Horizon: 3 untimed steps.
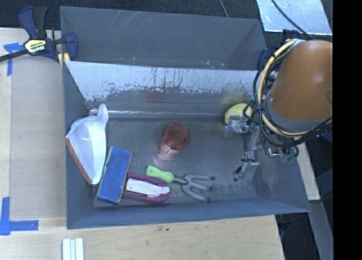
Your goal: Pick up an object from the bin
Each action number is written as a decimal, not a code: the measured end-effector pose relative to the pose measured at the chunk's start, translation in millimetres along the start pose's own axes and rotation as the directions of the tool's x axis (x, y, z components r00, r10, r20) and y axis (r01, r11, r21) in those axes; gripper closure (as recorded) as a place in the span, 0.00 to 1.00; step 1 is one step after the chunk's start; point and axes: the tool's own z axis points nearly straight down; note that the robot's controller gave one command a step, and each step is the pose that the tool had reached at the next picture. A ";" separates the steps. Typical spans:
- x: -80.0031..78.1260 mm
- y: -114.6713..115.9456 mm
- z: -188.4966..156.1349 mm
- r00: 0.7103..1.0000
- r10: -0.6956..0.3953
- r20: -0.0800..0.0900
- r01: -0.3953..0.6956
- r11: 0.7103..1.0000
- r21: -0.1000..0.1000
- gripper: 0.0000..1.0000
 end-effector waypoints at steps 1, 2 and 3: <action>-1.6 0.1 -3.4 1.000 -0.003 0.008 0.003 1.000 0.001 0.00; 3.7 79.0 149.0 0.997 0.076 0.013 -0.076 0.997 -0.001 0.00; -24.0 71.4 69.2 0.995 -0.095 0.025 0.095 0.996 0.006 0.00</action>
Offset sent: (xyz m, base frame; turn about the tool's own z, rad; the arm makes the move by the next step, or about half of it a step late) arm -0.0064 0.0847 -0.1605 0.0796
